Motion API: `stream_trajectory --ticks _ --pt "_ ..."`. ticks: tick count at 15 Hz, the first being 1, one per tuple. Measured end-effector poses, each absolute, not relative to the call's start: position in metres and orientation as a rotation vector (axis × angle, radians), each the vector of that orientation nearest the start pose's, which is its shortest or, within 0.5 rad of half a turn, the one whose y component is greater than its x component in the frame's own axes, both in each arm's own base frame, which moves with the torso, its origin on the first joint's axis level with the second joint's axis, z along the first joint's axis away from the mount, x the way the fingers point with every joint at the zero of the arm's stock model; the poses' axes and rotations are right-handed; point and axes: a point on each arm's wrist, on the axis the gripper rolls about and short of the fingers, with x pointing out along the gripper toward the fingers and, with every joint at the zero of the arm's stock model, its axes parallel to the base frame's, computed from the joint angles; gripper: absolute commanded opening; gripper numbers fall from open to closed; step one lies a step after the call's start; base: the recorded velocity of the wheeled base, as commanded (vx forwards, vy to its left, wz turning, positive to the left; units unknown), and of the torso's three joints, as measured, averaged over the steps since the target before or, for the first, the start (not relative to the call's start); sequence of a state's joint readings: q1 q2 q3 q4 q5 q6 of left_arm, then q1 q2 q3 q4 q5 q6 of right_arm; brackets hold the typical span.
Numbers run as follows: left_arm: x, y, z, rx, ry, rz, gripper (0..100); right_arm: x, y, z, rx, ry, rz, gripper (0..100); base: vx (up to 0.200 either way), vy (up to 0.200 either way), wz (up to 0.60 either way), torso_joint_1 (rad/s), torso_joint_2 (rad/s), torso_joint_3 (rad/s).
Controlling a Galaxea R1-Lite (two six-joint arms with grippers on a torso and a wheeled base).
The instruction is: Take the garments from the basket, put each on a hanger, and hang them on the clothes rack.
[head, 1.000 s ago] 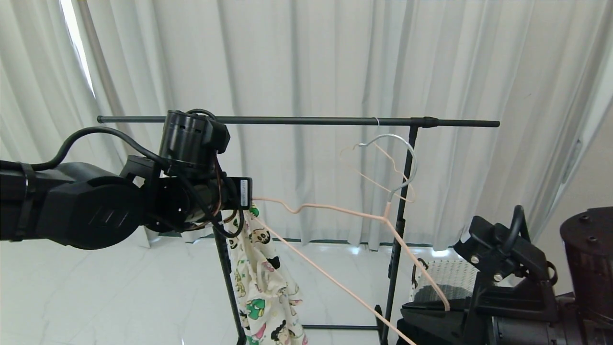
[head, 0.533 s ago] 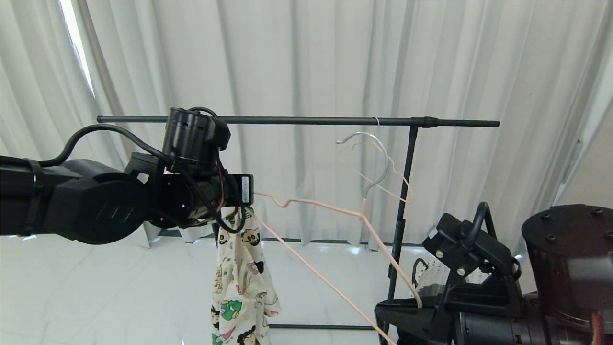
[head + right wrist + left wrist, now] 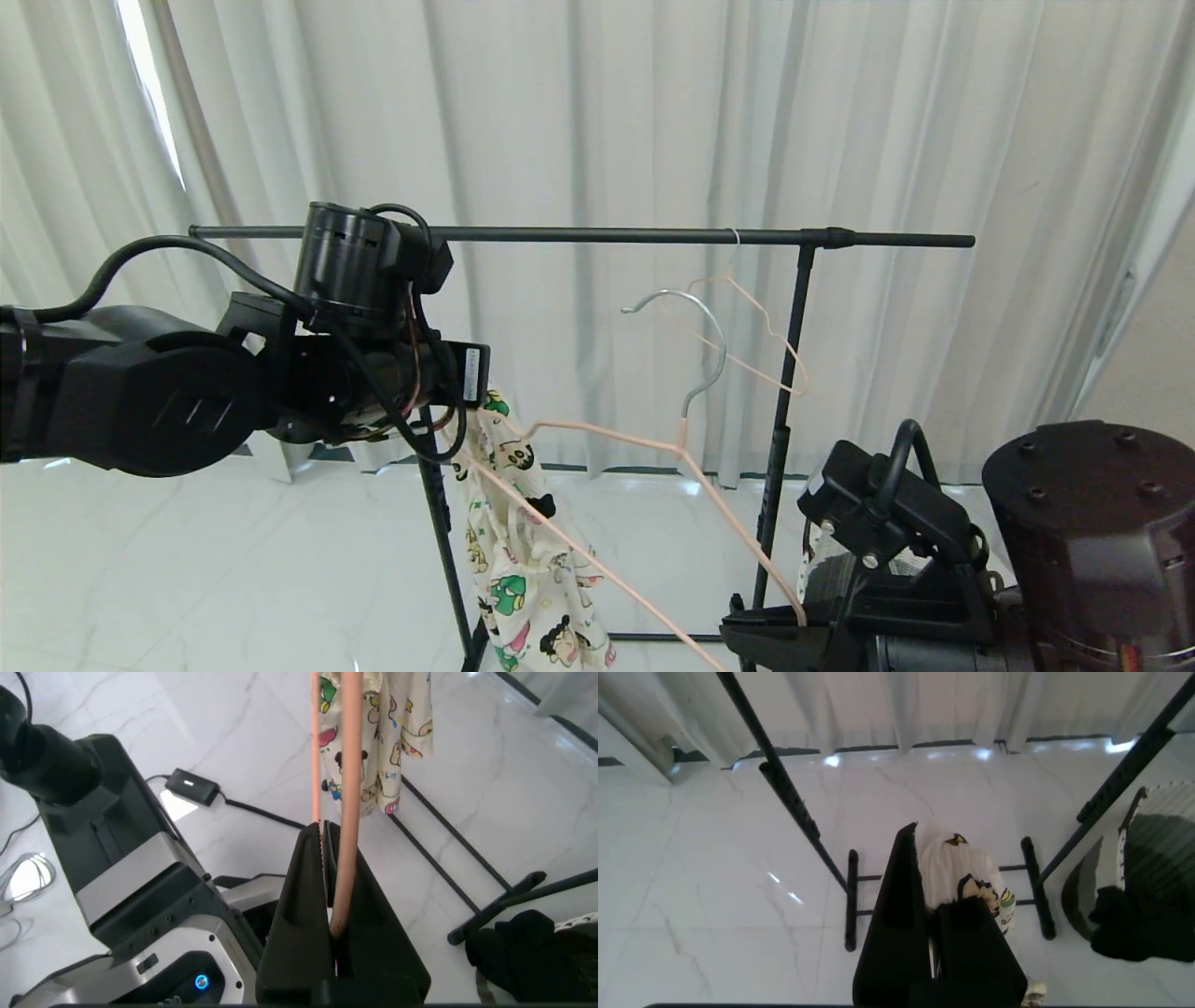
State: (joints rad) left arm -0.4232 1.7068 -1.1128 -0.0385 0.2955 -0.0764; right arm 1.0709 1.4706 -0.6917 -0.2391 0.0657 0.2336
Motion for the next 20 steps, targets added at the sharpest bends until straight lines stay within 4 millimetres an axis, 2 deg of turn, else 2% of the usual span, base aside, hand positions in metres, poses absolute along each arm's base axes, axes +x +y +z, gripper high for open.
stream_trajectory --ticks 7,20 --pt "0.29 -0.112 0.205 0.131 0.551 -0.058 0 0.112 0.207 0.175 -0.055 0.634 0.999 0 0.0 0.0 0.0 0.0 0.0 0.0" --pt "0.285 -0.111 0.199 0.129 0.567 -0.026 0 0.12 0.221 0.165 -0.066 0.669 0.986 0 0.0 0.0 0.0 0.0 0.0 0.0"
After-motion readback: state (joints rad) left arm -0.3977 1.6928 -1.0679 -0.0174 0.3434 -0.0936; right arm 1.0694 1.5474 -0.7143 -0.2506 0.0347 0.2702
